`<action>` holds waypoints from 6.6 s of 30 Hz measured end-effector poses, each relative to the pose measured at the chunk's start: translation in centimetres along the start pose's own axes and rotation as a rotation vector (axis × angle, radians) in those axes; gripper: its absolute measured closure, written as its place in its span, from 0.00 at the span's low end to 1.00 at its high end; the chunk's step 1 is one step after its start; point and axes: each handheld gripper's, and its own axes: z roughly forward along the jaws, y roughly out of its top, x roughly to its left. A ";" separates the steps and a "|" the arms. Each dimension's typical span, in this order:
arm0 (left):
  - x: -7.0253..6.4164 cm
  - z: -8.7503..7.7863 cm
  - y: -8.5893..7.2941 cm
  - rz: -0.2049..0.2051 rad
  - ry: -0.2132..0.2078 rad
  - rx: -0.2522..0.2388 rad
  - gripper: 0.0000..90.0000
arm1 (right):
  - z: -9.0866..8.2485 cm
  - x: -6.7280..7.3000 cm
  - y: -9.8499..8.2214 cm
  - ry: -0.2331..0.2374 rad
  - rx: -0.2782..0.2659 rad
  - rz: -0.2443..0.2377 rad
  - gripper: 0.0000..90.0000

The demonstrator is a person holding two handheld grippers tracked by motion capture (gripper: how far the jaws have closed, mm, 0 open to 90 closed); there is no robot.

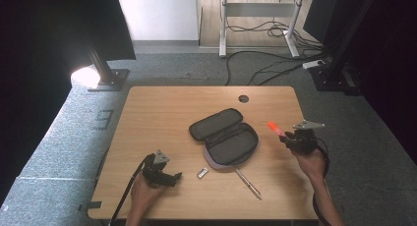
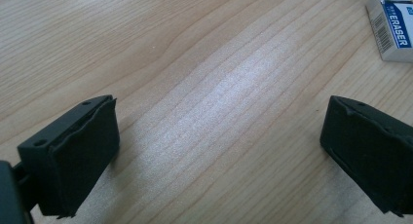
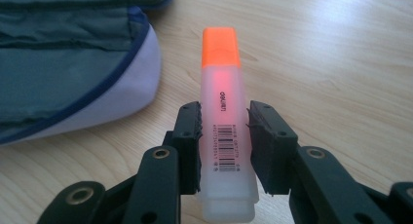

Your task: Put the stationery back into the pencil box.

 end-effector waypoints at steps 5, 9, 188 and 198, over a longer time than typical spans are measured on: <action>0.0 0.0 0.0 0.000 -0.001 0.000 0.01 | -0.4 0.7 0.7 0.014 -0.015 -0.013 0.72; 0.0 0.0 0.0 0.000 -0.001 0.000 0.00 | -0.6 1.8 1.6 0.045 -0.033 -0.029 0.72; 0.0 0.0 0.0 0.001 -0.001 0.000 0.01 | -0.5 15.2 -4.9 0.398 0.125 -0.287 0.87; 0.0 0.0 0.0 0.000 -0.001 -0.001 0.01 | -1.4 14.8 -3.6 0.417 0.099 -0.282 0.87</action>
